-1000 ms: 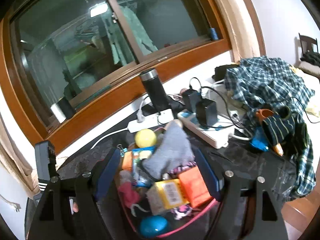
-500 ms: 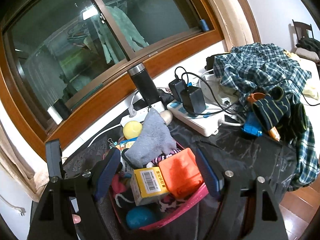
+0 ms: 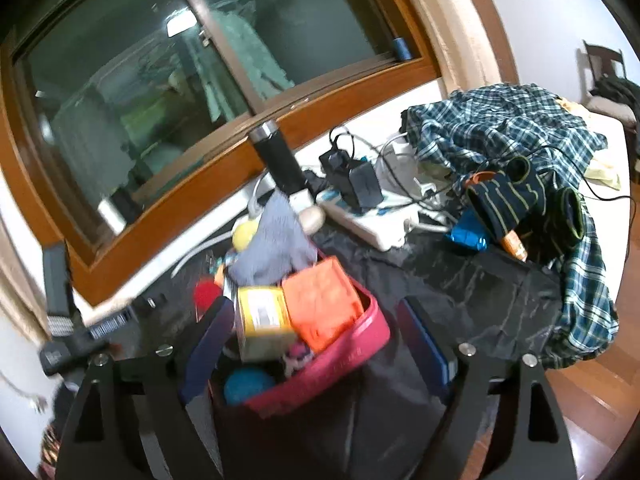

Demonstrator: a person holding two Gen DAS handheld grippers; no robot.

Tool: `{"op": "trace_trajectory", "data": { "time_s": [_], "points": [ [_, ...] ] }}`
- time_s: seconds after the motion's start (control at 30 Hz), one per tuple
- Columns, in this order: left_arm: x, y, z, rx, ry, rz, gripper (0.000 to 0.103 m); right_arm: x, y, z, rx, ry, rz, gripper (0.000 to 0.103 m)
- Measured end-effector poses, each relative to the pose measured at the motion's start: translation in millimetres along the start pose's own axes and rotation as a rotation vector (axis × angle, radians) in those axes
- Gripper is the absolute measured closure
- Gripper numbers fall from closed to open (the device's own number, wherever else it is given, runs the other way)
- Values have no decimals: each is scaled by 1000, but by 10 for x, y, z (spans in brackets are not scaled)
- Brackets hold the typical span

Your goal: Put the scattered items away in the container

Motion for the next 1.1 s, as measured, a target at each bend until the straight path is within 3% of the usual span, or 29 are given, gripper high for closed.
{"op": "trace_trajectory", "data": {
  "time_s": [0.03,0.1,0.17,0.4,0.8,1.1],
  "points": [
    [-43,24,43,10,-6,16,20,-53,10,-2,-1,12,19,13],
    [-127,57,101,23,-19,37,0,-162,60,-21,1,34,58,9],
    [-238,71,157,41,-27,57,0,-267,100,-30,-7,42,87,2],
    [-479,-81,257,116,-18,33,0,-491,169,-41,-41,52,130,1],
    [-591,-359,497,141,-58,13,0,-621,130,108,-121,-2,146,1],
    [-642,-559,566,151,-67,-31,0,-645,221,199,-102,-15,181,1]
  ]
}}
Point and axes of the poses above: each gripper's, at about its wrist camera, not at the fingertips, and z roughly against the way its jaws point, y to its left, x to its top, the point moved 3 cm from there along -z, roughly the way its jaws point, and after that the axes turned 9 degrees about y, right-handed, at the moved point
